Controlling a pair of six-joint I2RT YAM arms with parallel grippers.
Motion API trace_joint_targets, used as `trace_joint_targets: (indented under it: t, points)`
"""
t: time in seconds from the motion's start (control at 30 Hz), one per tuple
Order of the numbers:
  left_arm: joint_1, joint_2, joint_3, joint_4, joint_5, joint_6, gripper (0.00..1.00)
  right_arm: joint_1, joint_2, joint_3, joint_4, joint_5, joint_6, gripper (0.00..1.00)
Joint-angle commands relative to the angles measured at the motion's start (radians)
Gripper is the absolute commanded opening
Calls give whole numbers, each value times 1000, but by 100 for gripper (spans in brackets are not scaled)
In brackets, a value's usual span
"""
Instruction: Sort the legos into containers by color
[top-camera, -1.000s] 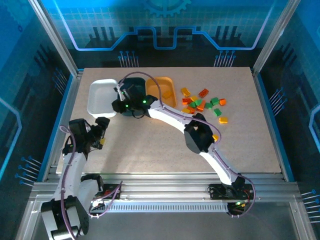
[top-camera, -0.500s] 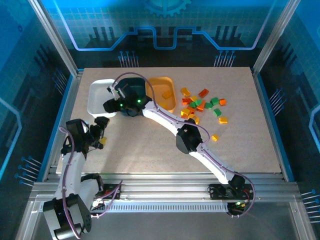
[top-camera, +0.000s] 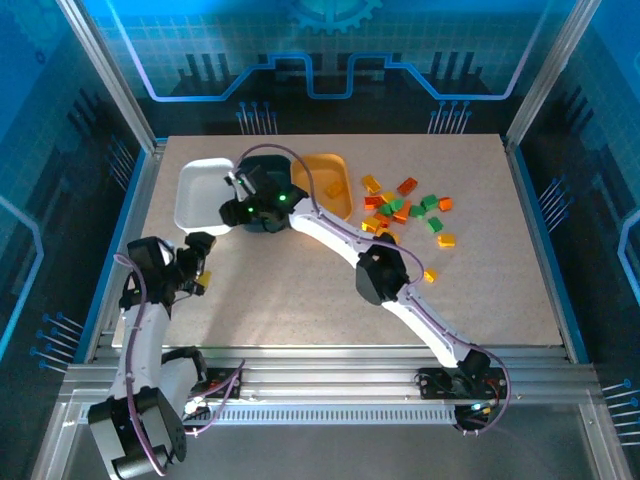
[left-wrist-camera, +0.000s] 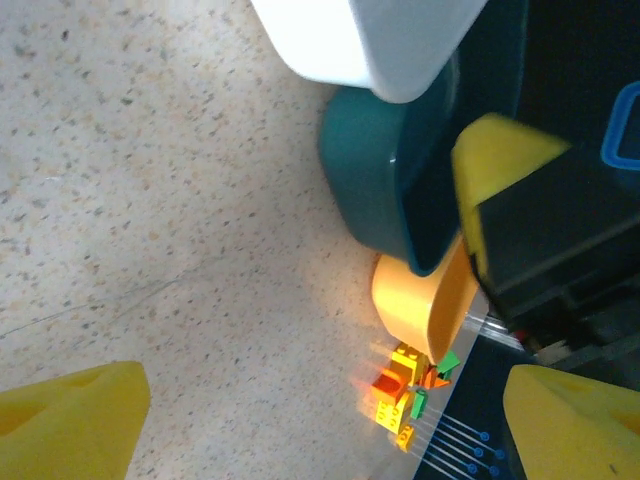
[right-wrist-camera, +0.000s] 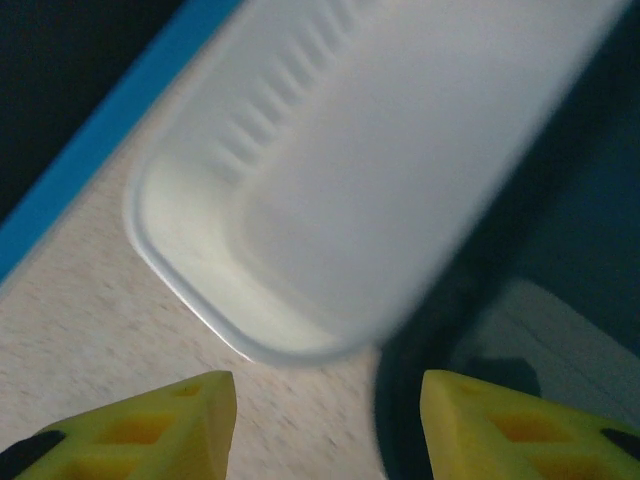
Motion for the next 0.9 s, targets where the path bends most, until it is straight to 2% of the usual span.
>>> trace_joint_targets:
  t: [0.0, 0.07, 0.13, 0.23, 0.3, 0.4, 0.5, 0.87]
  points:
    - [-13, 3, 35, 34, 48, 34, 84, -57, -280, -234, -32, 130, 18, 48]
    - [-94, 8, 31, 49, 7, 57, 79, -94, -453, -471, 20, 192, 59, 46]
    - [-222, 10, 40, 54, -78, 86, 79, -136, -596, -661, 3, 280, 121, 46]
    - [-384, 29, 64, 75, -158, 117, 78, -186, -766, -933, -20, 399, 201, 53]
    - [-469, 58, 91, 78, -172, 154, 79, -221, -847, -1090, -15, 422, 233, 59]
    - [-578, 119, 131, 66, -179, 213, 79, -262, -897, -1232, 9, 381, 247, 61]
    - [-622, 161, 140, 72, -180, 231, 79, -275, -877, -1279, 26, 330, 248, 61]
    - [-626, 167, 124, 71, -167, 237, 83, -288, -677, -1225, 37, 320, 293, 62]
